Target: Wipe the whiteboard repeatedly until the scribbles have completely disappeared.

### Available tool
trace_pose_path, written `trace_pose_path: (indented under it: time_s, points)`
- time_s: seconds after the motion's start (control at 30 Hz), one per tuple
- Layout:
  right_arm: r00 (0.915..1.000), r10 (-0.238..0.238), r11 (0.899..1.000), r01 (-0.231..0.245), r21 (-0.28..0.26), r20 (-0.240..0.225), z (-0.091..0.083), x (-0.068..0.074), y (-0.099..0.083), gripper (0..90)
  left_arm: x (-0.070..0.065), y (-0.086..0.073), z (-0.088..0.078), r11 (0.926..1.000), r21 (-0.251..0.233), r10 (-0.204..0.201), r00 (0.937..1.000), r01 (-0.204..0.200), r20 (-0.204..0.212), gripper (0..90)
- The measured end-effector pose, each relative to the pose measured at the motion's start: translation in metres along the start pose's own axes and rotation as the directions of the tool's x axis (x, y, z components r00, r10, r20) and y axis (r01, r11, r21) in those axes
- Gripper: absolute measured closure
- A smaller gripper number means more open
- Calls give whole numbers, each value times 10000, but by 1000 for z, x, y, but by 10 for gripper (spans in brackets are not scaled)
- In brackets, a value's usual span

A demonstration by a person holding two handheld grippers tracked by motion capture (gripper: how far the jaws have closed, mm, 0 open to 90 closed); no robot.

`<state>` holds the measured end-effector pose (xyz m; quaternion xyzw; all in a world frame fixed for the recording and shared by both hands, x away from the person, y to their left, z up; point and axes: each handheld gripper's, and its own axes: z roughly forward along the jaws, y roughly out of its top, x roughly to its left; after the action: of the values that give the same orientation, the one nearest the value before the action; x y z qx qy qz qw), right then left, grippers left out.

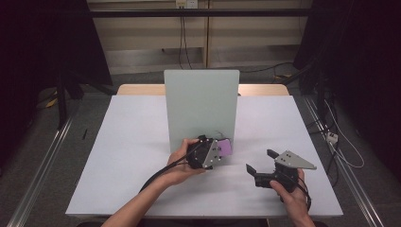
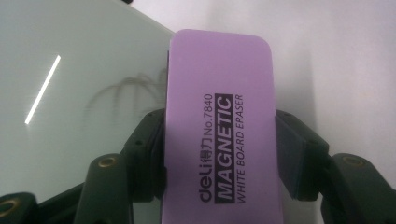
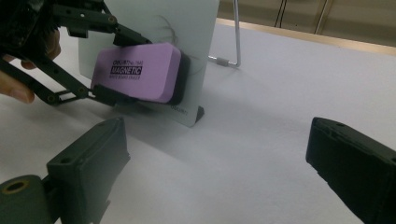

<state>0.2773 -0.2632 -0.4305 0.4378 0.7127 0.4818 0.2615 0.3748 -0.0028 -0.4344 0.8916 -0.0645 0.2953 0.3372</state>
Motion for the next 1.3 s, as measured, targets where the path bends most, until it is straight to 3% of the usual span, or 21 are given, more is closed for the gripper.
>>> trace_pose_path:
  time_s: [0.03, 0.07, 0.1, 0.2, 0.27, 0.37, 0.43, 0.5, 0.57, 0.6, 0.67, 0.77, 0.93, 1.13, 1.3]
  points:
    - [10000, 5, 10000, -5, 2, 0, 0, 0, 0, 55, 0, 1, 0, 9999, 99, 48, 10000, -48, 38, 409]
    - [10000, 8, 10000, -8, 0, -2, 0, 0, 0, 55, -1, 0, 2, 9983, -283, -520, 9986, 519, -50, 409]
    - [10000, 10, 10000, -10, -4, -4, 0, 0, 0, 55, 1, 1, 0, 9985, -248, -490, 9988, 489, -37, 410]
    - [10000, 1, 10000, -1, 0, -1, 0, 0, 0, 55, 9, 6, -5, 9993, -195, -333, 9980, 323, -541, 410]
    - [10000, 36, 10000, -36, -6, 1, 0, 0, 0, 55, 15, 9, -8, 9974, -337, -656, 9949, 632, -772, 410]
    - [10000, -10, 10000, 10, -5, -11, 0, 0, 0, 55, 23, 13, -15, 9986, -206, -512, 9914, 490, -1205, 410]
    - [10000, 9, 10000, -9, -11, -10, 0, -1, 0, 55, 29, 14, -19, 9974, -409, -648, 9880, 596, -1404, 410]
    - [10000, 10, 10000, -10, 5, 2, 0, -1, 0, 55, 35, 13, -24, 9961, -632, -723, 9797, 615, -1871, 410]
    - [10000, -6, 10000, 6, -2, -9, 0, -1, 0, 55, 40, 13, -28, 9949, -734, -822, 9769, 690, -1971, 410]
    - [10000, 24, 10000, -24, -3, 2, 0, 0, 0, 55, 38, 13, -27, 9969, -613, -618, 9768, 502, -2049, 410]
    - [10000, 3, 10000, -3, 4, -16, 1, 0, 0, 55, 32, 14, -24, 9992, -77, 366, 9732, -394, -2272, 410]
    - [10000, 4, 10000, -4, 9, -13, 0, 0, 0, 54, 22, 14, -17, 9964, 148, 845, 9740, -833, -2103, 409]
    - [10000, 7, 10000, -7, 0, 2, 0, 0, 0, 55, 12, 13, -9, 9916, 443, 1275, 9779, -1218, -1654, 409]
    - [10000, 13, 10000, -13, 7, -4, 0, 0, 0, 55, -1, 11, 1, 9898, 570, 1344, 9879, -1302, -768, 409]
    - [10000, 4, 10000, -4, -4, 1, 0, 0, 0, 55, -8, 13, 10, 9881, 601, 1431, 9895, -1418, -183, 409]
